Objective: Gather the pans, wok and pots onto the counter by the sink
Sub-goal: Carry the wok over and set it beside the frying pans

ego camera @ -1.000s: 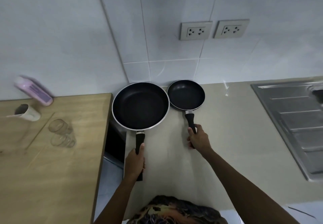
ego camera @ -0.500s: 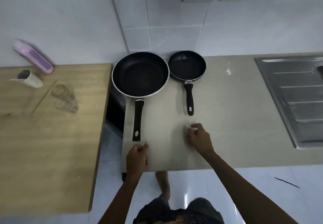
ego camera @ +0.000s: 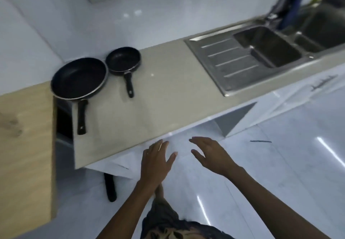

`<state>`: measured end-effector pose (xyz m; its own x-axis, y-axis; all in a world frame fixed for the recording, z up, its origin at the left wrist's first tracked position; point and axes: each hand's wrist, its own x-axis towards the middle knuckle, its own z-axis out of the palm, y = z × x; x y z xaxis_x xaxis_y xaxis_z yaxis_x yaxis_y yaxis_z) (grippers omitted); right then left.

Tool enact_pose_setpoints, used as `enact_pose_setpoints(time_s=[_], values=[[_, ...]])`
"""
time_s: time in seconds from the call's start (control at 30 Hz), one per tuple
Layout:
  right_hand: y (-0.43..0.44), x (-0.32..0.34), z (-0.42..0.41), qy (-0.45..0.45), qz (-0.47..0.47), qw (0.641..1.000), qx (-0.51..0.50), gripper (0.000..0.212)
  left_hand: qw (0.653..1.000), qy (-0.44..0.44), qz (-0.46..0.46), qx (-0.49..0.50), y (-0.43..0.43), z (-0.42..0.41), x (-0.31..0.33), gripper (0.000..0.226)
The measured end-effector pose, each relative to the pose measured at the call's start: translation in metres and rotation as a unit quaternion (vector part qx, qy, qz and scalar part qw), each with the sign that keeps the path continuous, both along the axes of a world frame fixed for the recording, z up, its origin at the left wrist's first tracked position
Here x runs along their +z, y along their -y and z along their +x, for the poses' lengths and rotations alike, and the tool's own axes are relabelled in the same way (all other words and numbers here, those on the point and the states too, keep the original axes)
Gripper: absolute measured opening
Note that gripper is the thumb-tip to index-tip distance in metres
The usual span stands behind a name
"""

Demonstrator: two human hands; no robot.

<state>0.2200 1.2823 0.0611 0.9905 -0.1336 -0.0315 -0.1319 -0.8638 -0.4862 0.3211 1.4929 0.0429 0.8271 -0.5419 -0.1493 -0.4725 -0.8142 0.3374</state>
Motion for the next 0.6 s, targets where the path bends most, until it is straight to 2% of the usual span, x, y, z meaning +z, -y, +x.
enact_pose_setpoints(time_s=[0.13, 0.3, 0.43, 0.6], values=[[0.054, 0.018, -0.088, -0.013, -0.076, 0.994, -0.078, 0.047, 0.993, 0.025, 0.015, -0.112, 0.076, -0.058, 0.013, 0.076], [0.121, 0.035, -0.165, -0.054, -0.136, 0.972, -0.185, 0.062, 0.967, 0.047, 0.031, -0.250, 0.180, -0.101, 0.031, 0.086], [0.172, 0.039, -0.215, -0.090, -0.154, 0.940, -0.290, 0.066, 0.941, 0.064, 0.023, -0.331, 0.267, -0.125, 0.039, 0.089], [0.252, 0.033, -0.261, -0.120, -0.151, 0.901, -0.389, 0.068, 0.904, 0.101, -0.001, -0.415, 0.393, -0.157, 0.040, 0.083]])
